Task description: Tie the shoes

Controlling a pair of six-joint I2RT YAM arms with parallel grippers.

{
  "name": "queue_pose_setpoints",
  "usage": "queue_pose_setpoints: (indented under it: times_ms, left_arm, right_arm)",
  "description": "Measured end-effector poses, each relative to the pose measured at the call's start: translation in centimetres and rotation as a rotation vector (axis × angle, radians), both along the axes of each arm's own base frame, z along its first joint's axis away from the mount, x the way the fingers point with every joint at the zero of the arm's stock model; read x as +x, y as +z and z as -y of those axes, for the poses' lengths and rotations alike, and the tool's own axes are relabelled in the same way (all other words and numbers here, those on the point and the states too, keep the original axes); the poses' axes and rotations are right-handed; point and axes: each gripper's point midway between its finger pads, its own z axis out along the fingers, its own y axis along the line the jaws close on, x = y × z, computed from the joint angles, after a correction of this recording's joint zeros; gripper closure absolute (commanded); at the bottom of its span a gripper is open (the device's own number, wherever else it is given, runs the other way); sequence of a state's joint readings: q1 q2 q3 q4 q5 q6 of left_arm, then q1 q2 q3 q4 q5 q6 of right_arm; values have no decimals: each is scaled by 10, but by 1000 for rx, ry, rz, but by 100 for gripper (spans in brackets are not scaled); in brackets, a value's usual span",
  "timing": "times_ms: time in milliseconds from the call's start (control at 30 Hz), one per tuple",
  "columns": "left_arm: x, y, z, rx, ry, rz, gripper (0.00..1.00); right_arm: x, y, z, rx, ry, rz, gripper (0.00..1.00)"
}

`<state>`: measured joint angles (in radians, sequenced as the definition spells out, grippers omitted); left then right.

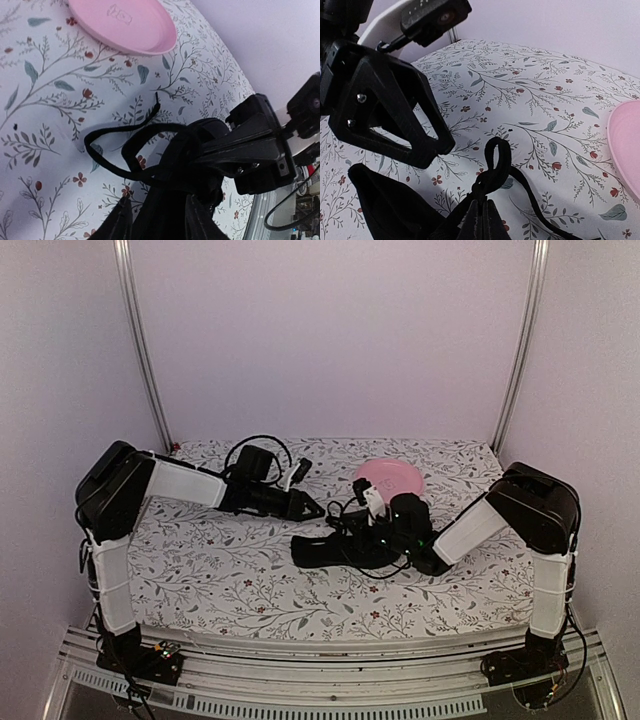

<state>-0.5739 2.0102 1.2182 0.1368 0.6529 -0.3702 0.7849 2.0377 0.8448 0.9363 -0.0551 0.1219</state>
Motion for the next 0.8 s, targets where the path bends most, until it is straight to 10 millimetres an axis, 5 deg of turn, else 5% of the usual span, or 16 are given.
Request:
queue_pose_setpoints:
  times_ms: [200,333,467,800]
  left_arm:
    - [-16,-34,-2,31,-9,-111,60]
    - [-43,-49,-5,0,-36,-206,60]
    - [-57,-44,-2,-40,-41,-226,60]
    - [-152,-27,33,-104,-155,-333,60]
  right_arm:
    - [0,-2,3,-1,-2,-24,98]
    - [-4,4,1,0,19,-34,98]
    - [-9,19,-1,15,49,-30,98]
    - [-46,37,8,12,160,-81,98]
